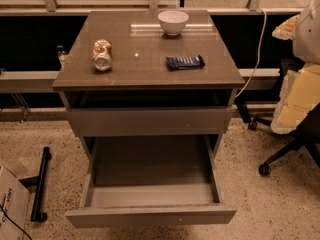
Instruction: Place rxbar blueberry into middle drawer
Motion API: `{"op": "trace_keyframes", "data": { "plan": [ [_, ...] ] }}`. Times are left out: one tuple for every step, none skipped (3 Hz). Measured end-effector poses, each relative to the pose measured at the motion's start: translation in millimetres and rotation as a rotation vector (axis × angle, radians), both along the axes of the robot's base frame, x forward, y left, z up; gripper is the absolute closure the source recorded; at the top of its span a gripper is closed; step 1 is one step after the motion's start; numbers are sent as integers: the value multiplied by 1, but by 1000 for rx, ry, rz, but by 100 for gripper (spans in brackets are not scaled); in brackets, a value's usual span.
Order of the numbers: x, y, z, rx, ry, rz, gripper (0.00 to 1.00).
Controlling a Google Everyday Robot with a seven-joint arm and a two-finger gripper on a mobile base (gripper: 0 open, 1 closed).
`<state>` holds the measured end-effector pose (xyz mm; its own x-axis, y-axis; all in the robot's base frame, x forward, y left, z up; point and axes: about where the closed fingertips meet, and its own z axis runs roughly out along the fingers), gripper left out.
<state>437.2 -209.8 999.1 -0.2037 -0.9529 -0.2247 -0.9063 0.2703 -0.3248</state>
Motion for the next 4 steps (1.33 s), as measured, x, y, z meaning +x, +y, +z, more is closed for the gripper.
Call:
{"op": "trace_keyframes", "data": {
  "plan": [
    [1,1,0,9,-3,1,0],
    [13,15,-2,98,-34,13,0],
    [29,22,-7,215,-54,2,0],
    [46,27,-12,294,-60,-1,0]
  ]
}}
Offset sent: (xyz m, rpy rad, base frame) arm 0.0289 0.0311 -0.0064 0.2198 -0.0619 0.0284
